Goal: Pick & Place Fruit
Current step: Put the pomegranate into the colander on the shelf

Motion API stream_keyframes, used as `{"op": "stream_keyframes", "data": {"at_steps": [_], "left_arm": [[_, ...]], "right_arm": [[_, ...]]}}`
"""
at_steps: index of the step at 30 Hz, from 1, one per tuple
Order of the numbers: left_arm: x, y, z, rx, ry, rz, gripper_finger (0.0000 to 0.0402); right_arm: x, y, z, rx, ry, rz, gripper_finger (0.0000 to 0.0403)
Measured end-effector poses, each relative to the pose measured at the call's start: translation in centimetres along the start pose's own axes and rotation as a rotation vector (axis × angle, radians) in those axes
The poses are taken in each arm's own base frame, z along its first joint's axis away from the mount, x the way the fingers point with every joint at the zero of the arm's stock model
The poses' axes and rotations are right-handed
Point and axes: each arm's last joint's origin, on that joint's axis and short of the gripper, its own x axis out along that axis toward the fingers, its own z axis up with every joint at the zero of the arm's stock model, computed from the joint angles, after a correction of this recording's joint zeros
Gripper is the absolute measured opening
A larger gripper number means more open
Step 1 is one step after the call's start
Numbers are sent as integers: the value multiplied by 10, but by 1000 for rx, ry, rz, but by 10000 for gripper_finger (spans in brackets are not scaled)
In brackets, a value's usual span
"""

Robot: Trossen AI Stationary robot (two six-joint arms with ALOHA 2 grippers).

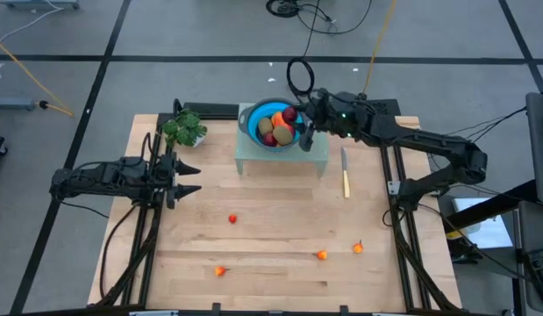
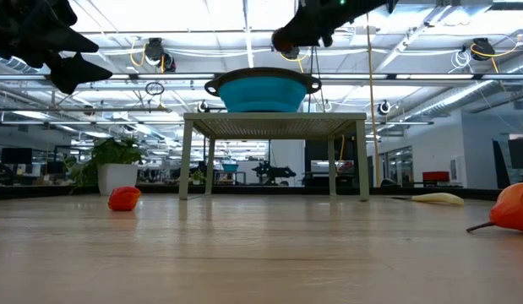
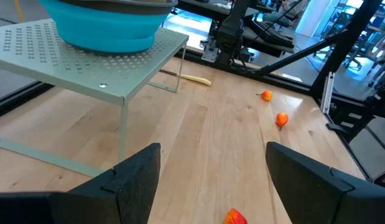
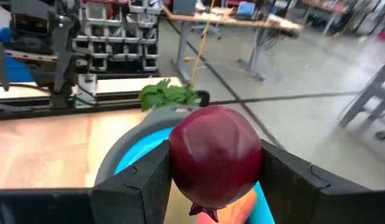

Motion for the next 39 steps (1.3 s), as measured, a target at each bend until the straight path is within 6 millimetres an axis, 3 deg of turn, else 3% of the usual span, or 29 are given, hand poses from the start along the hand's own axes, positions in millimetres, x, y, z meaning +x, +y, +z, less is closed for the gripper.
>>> {"op": "stream_keyframes", "data": {"at_steps": [13, 22, 39], "left_arm": [[0, 0, 0, 1, 0, 0, 292], [0, 0, 0, 1, -2, 7, 292], [0, 3, 1, 0, -32, 117, 292]], "right_arm": [[15, -19, -18, 76, 71, 38, 201], [28, -22, -28, 95, 102, 74, 201], [27, -30, -40, 112, 201, 58, 201]]}}
